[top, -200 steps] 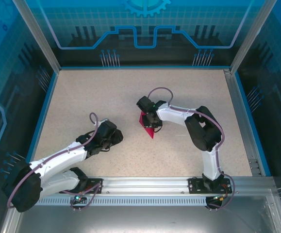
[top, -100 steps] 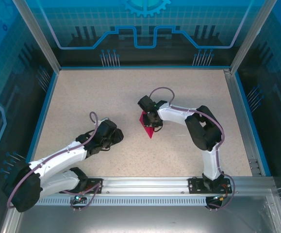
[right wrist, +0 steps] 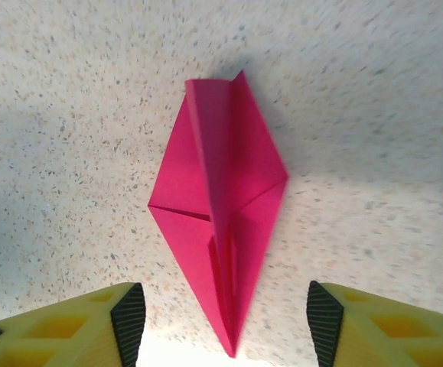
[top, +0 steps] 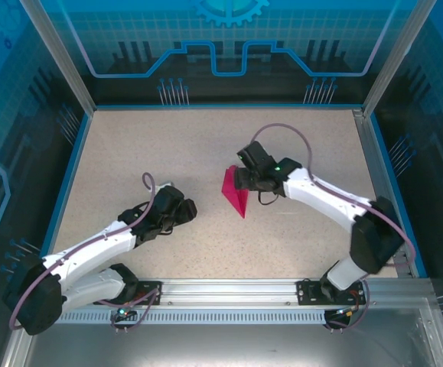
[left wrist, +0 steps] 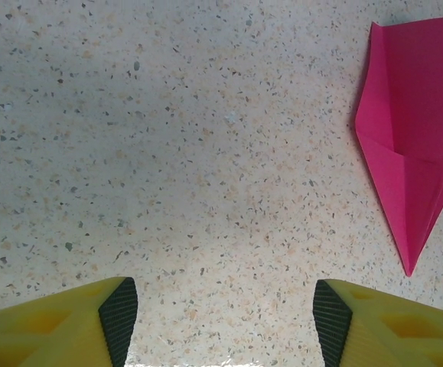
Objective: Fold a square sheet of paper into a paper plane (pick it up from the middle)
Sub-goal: Move a paper plane to the center of the table, then reset both arms
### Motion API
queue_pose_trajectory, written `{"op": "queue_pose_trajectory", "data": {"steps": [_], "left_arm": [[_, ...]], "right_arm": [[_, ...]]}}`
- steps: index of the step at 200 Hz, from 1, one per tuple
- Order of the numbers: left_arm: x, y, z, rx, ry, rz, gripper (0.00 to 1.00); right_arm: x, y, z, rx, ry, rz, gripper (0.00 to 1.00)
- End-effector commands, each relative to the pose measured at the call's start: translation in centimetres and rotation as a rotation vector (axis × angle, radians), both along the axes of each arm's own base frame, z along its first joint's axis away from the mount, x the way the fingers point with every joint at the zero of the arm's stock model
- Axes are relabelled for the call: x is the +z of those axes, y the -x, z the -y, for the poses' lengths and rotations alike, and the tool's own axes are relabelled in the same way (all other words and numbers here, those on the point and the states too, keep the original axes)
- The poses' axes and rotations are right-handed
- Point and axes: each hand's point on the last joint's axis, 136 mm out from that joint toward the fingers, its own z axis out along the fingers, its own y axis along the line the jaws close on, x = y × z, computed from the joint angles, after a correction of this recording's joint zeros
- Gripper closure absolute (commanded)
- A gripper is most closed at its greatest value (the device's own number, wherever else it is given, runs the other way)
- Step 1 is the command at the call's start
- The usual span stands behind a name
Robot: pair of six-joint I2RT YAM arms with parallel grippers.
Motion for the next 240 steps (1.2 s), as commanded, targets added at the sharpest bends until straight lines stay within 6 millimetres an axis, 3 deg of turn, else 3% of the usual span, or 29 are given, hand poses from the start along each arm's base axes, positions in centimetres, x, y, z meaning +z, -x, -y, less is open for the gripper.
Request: {"op": "queue_pose_trajectory", "data": {"steps": [1, 22, 52, 57, 73, 86, 124, 162, 180, 205, 226, 240], "left_arm": [[1.2, -0.4, -1.1, 0.016, -0.046, 0.042, 0.31], [1.5, -0.3, -2.2, 0.036, -0.086, 0.07, 0.26], [1.8, -0.3, -4.4, 0.077, -0.175, 0.112, 0.16], [1.9, -0.4, -4.6, 0.081, -0.189, 0.122, 0.14], [2.2, -0.9, -5.2, 0.082, -0.222, 0.14, 0.06], [2.5, -1.3, -6.0, 0.106, -0.26, 0.158, 0.01], [2.7, -2.4, -8.8, 0.182, -0.329, 0.177, 0.01], [3.1, -3.4, -11.3, 0.227, -0.38, 0.17, 0.02], [3.0, -3.7, -12.4, 0.244, -0.395, 0.167, 0.01], [3.0, -4.2, -13.8, 0.276, -0.378, 0.171, 0.02], [3.5, -5.1, -14.9, 0.29, -0.41, 0.206, 0.02], [3.6, -5.6, -15.7, 0.312, -0.407, 0.206, 0.01]], "right_arm": [[1.2, 0.9, 4.4, -0.076, 0.104, 0.099, 0.32], [2.6, 1.8, 8.2, -0.161, 0.156, 0.2, 0.26], [3.4, 2.5, 13.1, -0.247, 0.234, 0.286, 0.24], [2.6, 2.7, 14.1, -0.251, 0.273, 0.279, 0.24], [2.6, 2.7, 17.4, -0.33, 0.377, 0.307, 0.24], [1.9, 2.3, 18.7, -0.306, 0.443, 0.328, 0.23], [-1.2, -0.4, 20.1, -0.237, 0.376, 0.342, 0.22], [-1.7, -3.6, 19.0, -0.104, 0.31, 0.567, 0.21], [-3.4, -4.7, 18.8, -0.055, 0.316, 0.566, 0.22], [-3.0, -6.1, 17.8, 0.023, 0.274, 0.634, 0.21], [-4.7, -7.0, 18.5, 0.042, 0.194, 0.579, 0.22], [-4.8, -6.8, 17.6, 0.113, 0.119, 0.597, 0.23]]}}
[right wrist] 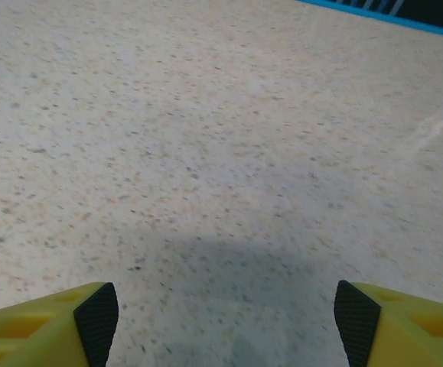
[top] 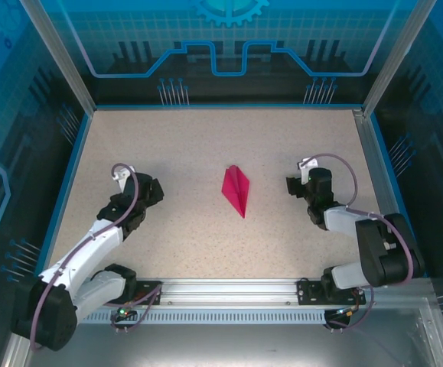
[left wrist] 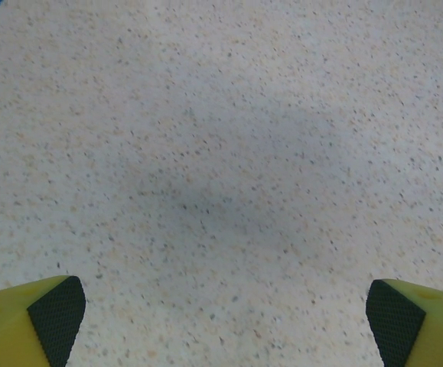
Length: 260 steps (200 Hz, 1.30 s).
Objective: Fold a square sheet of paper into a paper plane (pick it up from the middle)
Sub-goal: Reset both arms
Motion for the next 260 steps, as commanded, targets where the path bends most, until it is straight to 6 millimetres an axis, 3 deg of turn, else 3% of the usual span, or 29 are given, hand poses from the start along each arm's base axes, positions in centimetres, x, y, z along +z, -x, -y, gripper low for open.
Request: {"op": "queue_pose_trajectory", "data": {"steps": [1, 21, 39, 43, 47, 52, 79, 125, 158, 184, 219, 260], "left_arm": [[0.4, -1.2, -1.2, 0.0, -0.03, 0.03, 0.01], [0.9, -2.1, -1.6, 0.009, -0.051, 0.06, 0.01], [1.3, -3.2, -1.4, -0.014, -0.072, 0.105, 0.01], [1.4, -3.4, -1.4, -0.024, -0.08, 0.112, 0.02], [1.5, -3.7, -1.4, -0.031, -0.091, 0.12, 0.02], [1.7, -3.9, -1.4, -0.04, -0.107, 0.131, 0.01], [2.2, -5.6, -0.9, -0.119, -0.196, 0.241, 0.01], [-0.9, -7.2, 0.0, -0.198, -0.245, 0.22, 0.02], [-0.9, -9.4, 0.9, -0.264, -0.299, 0.248, 0.01], [-1.9, -10.4, -0.1, -0.251, -0.269, 0.264, 0.02], [-2.8, -10.2, -0.6, -0.288, -0.148, 0.273, 0.02], [-3.4, -10.1, -0.1, -0.331, -0.138, 0.292, 0.02]], "right_arm": [[2.3, -1.5, -1.2, 0.14, -0.09, 0.114, 0.23], [1.7, -0.5, -1.0, 0.108, -0.055, 0.168, 0.22], [1.4, -1.7, 0.8, 0.008, -0.081, 0.116, 0.21], [1.5, -1.7, 0.9, 0.018, -0.103, 0.124, 0.17], [1.4, -1.6, 1.0, 0.014, -0.106, 0.119, 0.04], [1.4, -1.7, 1.0, 0.008, -0.098, 0.118, 0.01], [1.4, -1.7, 0.9, 0.007, -0.087, 0.123, 0.0], [1.4, -1.7, 0.8, 0.01, -0.087, 0.121, 0.01], [1.4, -1.7, 0.8, 0.012, -0.087, 0.119, 0.01], [1.4, -1.7, 0.8, 0.011, -0.088, 0.119, 0.01], [1.4, -1.7, 0.8, 0.013, -0.088, 0.119, 0.0], [1.3, -1.7, 0.9, 0.011, -0.087, 0.119, 0.01]]}}
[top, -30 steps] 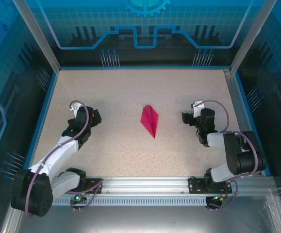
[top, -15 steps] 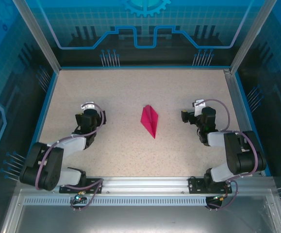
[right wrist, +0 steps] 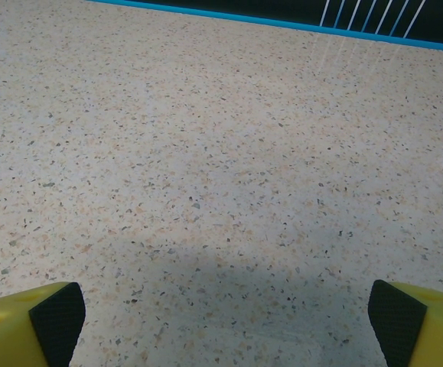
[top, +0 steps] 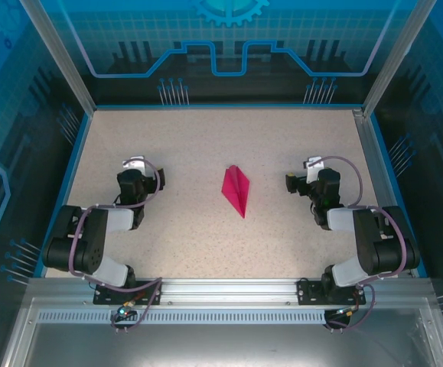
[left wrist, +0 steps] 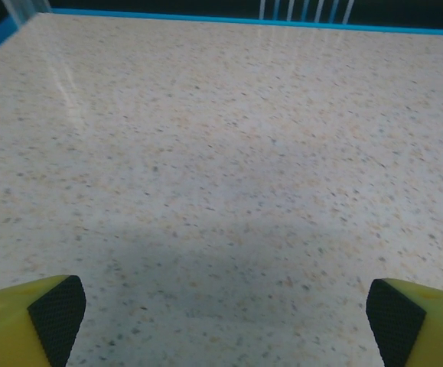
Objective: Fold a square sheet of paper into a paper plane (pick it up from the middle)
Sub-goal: Reset both arms
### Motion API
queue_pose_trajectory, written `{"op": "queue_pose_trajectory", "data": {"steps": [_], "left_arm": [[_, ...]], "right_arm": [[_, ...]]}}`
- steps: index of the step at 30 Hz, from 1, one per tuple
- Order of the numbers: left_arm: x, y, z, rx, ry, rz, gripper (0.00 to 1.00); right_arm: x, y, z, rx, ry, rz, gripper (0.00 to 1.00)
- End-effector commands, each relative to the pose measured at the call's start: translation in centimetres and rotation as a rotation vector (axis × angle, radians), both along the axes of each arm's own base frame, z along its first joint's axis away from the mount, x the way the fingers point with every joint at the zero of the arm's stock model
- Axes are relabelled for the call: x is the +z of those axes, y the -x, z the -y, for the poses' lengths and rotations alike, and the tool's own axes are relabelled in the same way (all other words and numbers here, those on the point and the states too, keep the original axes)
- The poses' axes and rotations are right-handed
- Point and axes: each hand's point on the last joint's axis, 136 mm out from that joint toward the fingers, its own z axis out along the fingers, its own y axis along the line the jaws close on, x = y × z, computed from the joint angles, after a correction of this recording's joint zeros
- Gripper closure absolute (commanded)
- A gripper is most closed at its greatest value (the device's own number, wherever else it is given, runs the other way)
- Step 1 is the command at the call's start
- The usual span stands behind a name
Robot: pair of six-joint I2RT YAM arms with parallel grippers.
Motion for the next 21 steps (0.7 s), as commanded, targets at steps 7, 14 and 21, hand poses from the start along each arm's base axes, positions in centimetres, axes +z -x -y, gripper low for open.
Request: {"op": "queue_pose_trajectory", "data": {"steps": [7, 14, 21], "left_arm": [[0.87, -0.47, 0.74, -0.051, 0.03, 0.052, 0.01], [0.78, -0.58, 1.53, -0.099, 0.034, 0.039, 0.02], [0.77, -0.63, 1.46, -0.108, 0.047, 0.038, 0.02]], "right_arm": [[1.22, -0.92, 0.12, -0.007, -0.017, 0.043, 0.01], [1.23, -0.92, 0.16, -0.008, -0.017, 0.044, 0.01], [1.22, -0.92, 0.12, -0.007, -0.017, 0.043, 0.01]]}}
